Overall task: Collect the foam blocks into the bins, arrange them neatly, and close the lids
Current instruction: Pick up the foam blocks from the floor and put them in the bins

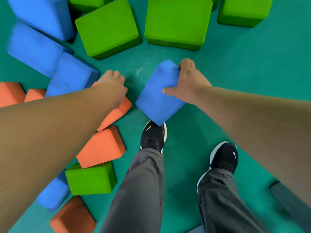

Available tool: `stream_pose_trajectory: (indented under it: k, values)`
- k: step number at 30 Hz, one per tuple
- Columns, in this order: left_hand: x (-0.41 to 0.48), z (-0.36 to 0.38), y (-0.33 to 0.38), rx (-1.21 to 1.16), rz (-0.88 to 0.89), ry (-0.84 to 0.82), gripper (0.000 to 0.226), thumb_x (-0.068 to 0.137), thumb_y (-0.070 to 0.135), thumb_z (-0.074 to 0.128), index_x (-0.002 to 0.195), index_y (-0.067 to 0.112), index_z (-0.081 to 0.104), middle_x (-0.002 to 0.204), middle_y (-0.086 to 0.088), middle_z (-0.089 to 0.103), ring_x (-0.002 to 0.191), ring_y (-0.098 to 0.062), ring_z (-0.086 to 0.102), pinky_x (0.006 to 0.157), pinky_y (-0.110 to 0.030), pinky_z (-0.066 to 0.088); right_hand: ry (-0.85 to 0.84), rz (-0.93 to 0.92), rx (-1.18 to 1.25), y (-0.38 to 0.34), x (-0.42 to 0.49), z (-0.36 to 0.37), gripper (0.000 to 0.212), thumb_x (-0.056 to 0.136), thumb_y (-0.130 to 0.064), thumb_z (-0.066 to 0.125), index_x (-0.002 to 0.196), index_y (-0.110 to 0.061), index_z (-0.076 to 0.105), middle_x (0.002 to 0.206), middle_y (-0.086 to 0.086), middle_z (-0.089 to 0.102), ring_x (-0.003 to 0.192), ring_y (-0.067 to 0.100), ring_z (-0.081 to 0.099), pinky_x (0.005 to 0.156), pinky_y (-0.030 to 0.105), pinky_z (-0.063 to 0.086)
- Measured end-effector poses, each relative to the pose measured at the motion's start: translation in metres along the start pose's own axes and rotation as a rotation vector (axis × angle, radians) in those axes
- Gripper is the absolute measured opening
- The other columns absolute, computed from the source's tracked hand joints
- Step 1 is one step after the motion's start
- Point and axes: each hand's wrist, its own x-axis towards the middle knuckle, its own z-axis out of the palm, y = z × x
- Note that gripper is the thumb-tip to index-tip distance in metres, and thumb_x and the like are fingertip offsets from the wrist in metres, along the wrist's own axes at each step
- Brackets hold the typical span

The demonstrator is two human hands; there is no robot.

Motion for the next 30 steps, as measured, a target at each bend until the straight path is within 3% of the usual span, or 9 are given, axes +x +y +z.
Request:
stream_pose_trajectory:
  k: [4,7,10,14,23,30]
  values:
    - [-0.014,-0.017,0.024,-0.038,0.035,0.115,0.071,0.068,0.054,0.076,0.129,0.024,0.055,0.126,-0.004,0.047,0.121,-0.027,0.043,0.102,-0.039,0.038,-0.097,0.108,0.002,0.035,-0.037,-0.007,0.099,0.071,-0.069,0.077,0.137,-0.006,0.040,0.129,0.010,0.040,0.104,0.032,0.058,0.079,0.038,0.043]
    - [-0.025,-0.049,0.042,-0.134,0.028,0.192,0.071,0.073,0.058,0.068,0.128,0.016,0.053,0.123,-0.007,0.054,0.118,-0.028,0.055,0.099,-0.041,0.047,-0.096,0.204,0.116,0.072,-0.079,-0.011,0.092,0.069,-0.059,0.083,0.132,-0.008,0.040,0.122,0.006,0.038,0.101,0.031,0.058,0.076,0.036,0.042]
    - [-0.035,-0.098,0.058,-0.236,0.038,0.247,0.077,0.073,0.066,0.069,0.126,0.014,0.049,0.121,-0.011,0.054,0.115,-0.033,0.059,0.092,-0.043,0.050,-0.029,0.365,0.308,0.110,-0.127,-0.012,0.071,0.071,-0.045,0.084,0.116,-0.014,0.038,0.117,0.004,0.040,0.093,0.029,0.057,0.063,0.035,0.039]
    - [-0.049,-0.188,0.081,-0.347,0.088,0.316,0.073,0.074,0.059,0.073,0.124,0.018,0.038,0.123,-0.013,0.053,0.115,-0.038,0.055,0.090,-0.050,0.052,0.147,0.566,0.593,0.155,-0.189,-0.023,0.063,0.071,-0.042,0.082,0.109,-0.016,0.039,0.109,0.001,0.052,0.090,0.027,0.060,0.064,0.036,0.043]
    - [-0.128,-0.377,0.182,-0.213,0.359,0.523,0.076,0.075,0.058,0.075,0.127,0.015,0.039,0.129,-0.017,0.053,0.119,-0.042,0.056,0.096,-0.053,0.052,0.399,0.823,0.750,0.221,-0.302,-0.074,0.069,0.066,-0.047,0.082,0.112,-0.015,0.041,0.114,0.007,0.055,0.097,0.034,0.061,0.077,0.044,0.054]
    - [-0.177,-0.422,0.272,0.000,0.486,0.562,0.075,0.074,0.068,0.060,0.125,0.016,0.045,0.125,-0.015,0.056,0.118,-0.040,0.057,0.094,-0.049,0.050,0.449,1.049,1.046,0.235,-0.369,-0.034,0.070,0.068,-0.051,0.084,0.110,-0.018,0.039,0.117,0.005,0.052,0.098,0.032,0.060,0.077,0.045,0.054]
